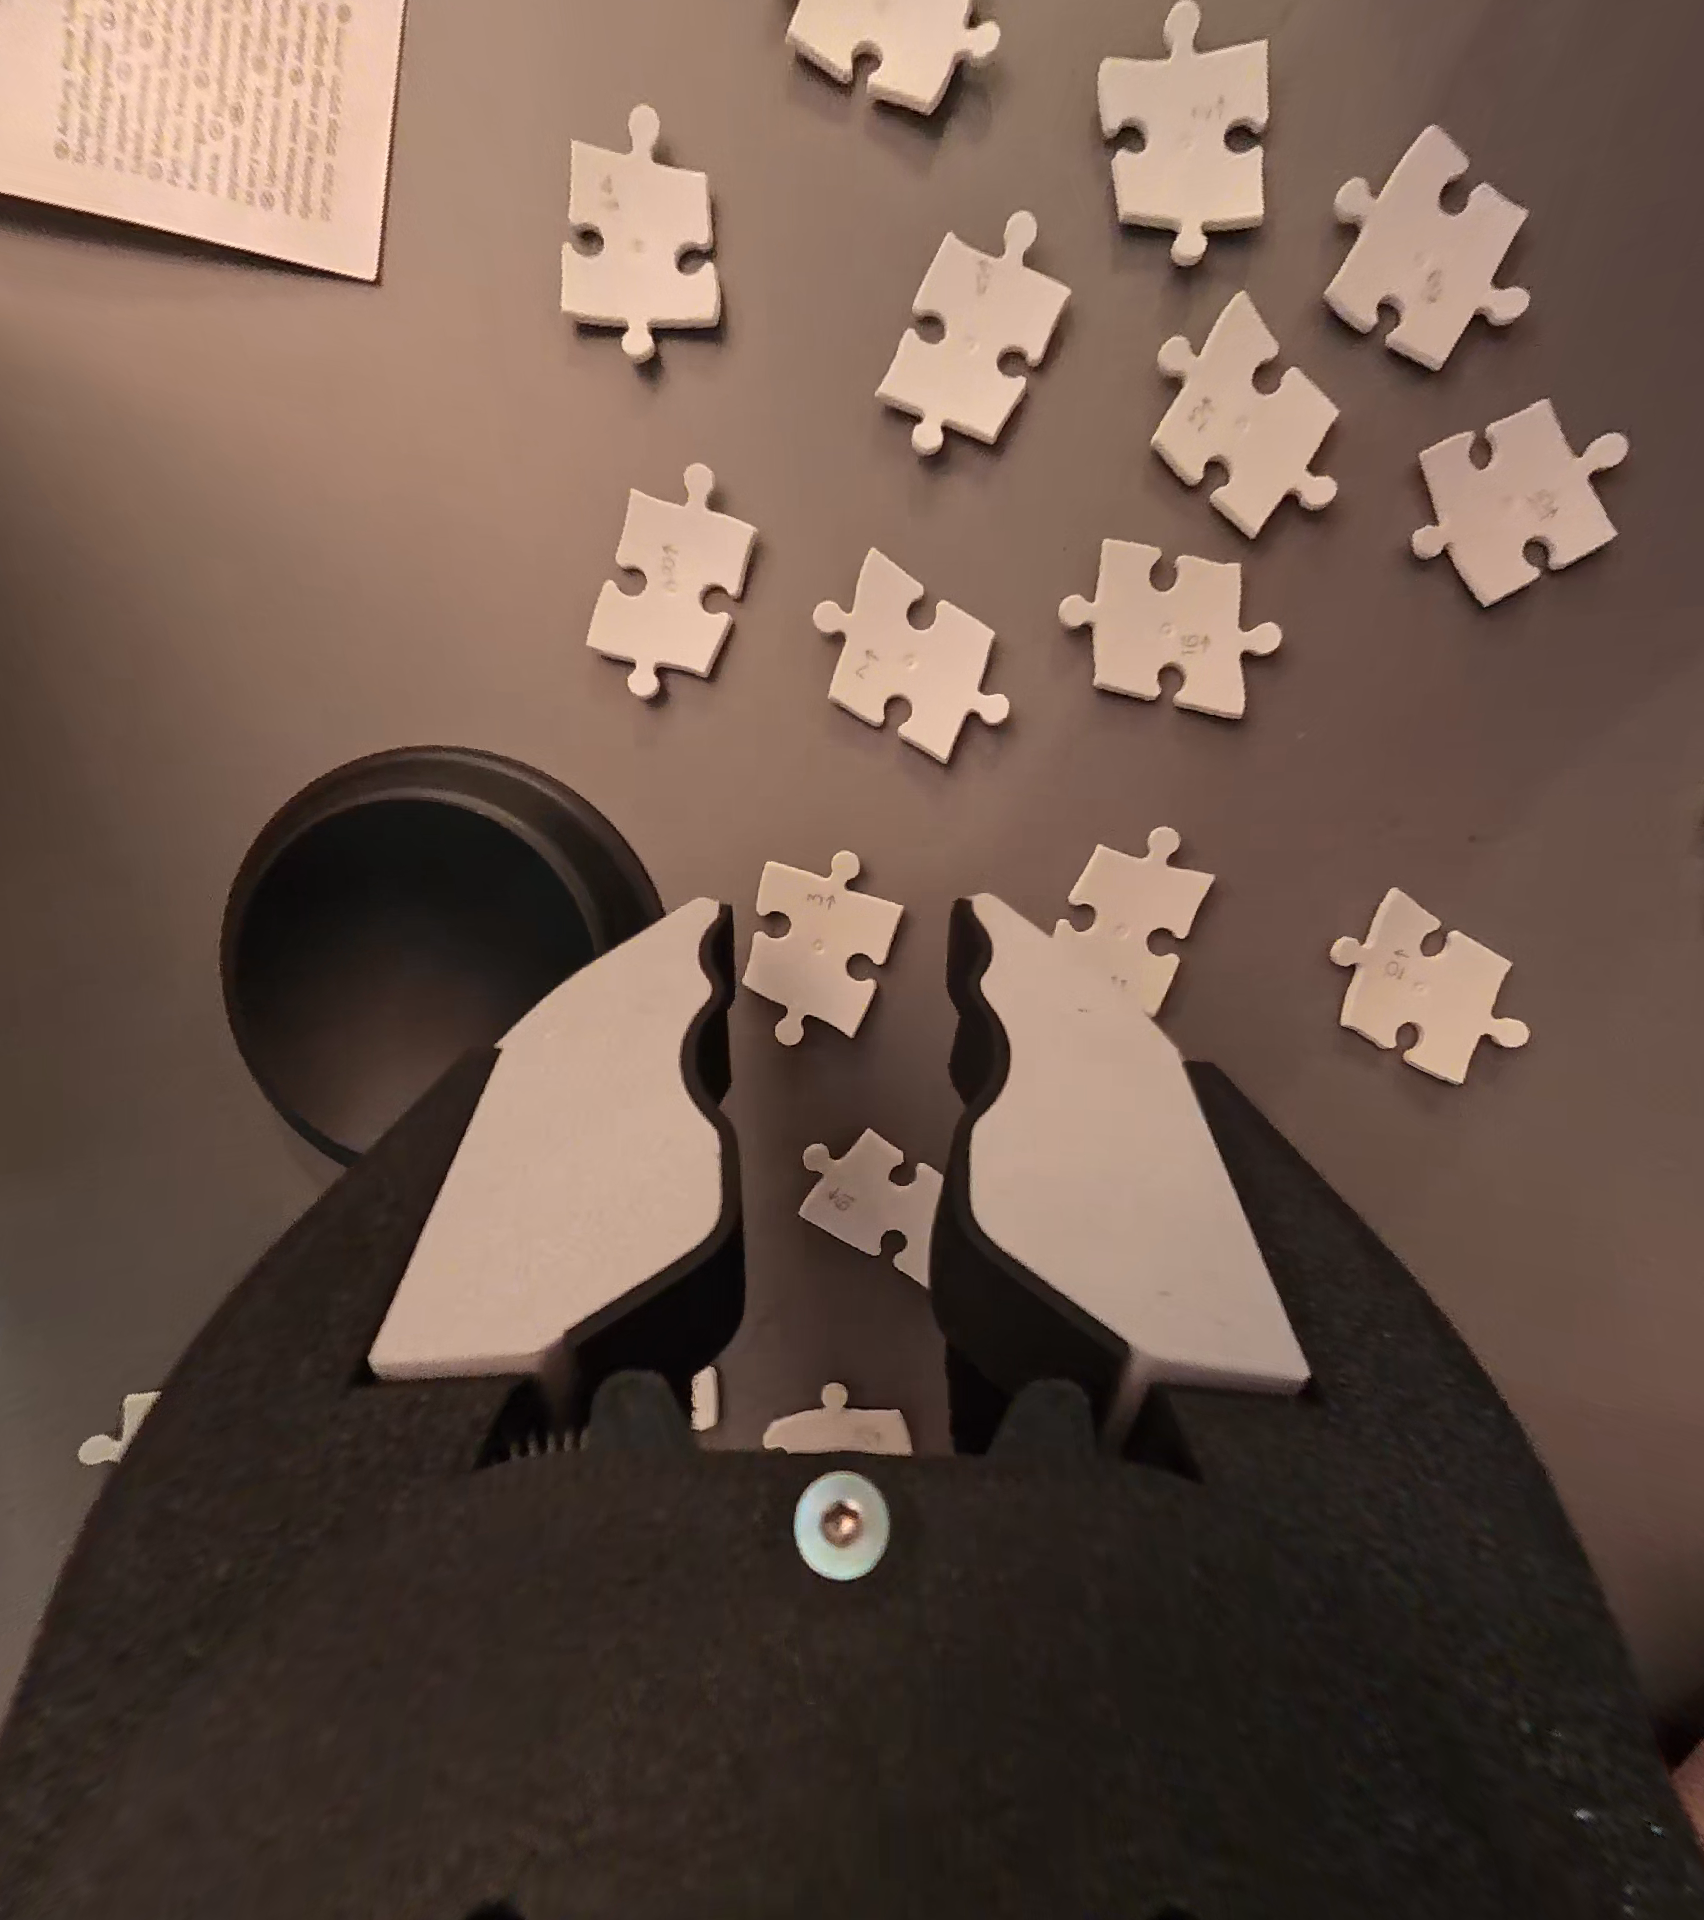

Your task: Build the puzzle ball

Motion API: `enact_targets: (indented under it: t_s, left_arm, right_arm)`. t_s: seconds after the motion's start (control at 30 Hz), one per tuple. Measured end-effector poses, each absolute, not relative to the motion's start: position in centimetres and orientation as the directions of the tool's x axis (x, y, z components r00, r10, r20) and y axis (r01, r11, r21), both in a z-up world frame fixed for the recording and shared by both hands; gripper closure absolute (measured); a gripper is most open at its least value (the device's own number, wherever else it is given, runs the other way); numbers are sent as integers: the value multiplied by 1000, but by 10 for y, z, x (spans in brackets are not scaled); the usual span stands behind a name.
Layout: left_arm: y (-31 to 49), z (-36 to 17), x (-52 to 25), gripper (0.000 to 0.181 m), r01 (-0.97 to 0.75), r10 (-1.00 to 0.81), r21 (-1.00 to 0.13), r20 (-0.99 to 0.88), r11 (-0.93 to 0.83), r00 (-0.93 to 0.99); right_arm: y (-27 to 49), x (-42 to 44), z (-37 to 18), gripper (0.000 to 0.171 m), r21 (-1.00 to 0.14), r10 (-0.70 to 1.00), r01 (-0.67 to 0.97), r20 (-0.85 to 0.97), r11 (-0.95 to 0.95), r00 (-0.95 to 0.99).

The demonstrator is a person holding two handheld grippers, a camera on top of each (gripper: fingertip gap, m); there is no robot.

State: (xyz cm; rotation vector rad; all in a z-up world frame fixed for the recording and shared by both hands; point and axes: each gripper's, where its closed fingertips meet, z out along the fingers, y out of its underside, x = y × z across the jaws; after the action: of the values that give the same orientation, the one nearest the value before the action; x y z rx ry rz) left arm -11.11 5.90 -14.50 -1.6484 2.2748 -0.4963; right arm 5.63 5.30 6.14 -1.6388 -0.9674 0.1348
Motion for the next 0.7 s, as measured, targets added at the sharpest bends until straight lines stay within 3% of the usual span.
enact_targets:
  t_s: [0.13,0.3,0.4,0.47,0.7]
  left_arm:
    - [63,-149,-115,143,-865,-955,-414,-38,284,-295]
    - [66,-135,-117,143,-853,-959,-441,-74,278,-274]
    - [67,-118,-118,143,-841,-956,-454,-127,294,-266]
    - [66,-106,-119,143,-831,-950,-462,-169,311,-262]
    - [53,-73,-120,142,-798,-927,-480,-264,365,-265]
  right_arm:
    - [31,25,16,155,-797,835,603,307,-37,456]
    - [5,-5,-41,152,-691,941,720,192,-71,278]
    - [-16,-8,-81,142,-622,960,771,108,-136,257]
    - [-24,-3,-105,137,-586,953,800,150,-128,263]
    - [-34,-4,-140,135,-642,944,746,102,-178,314]
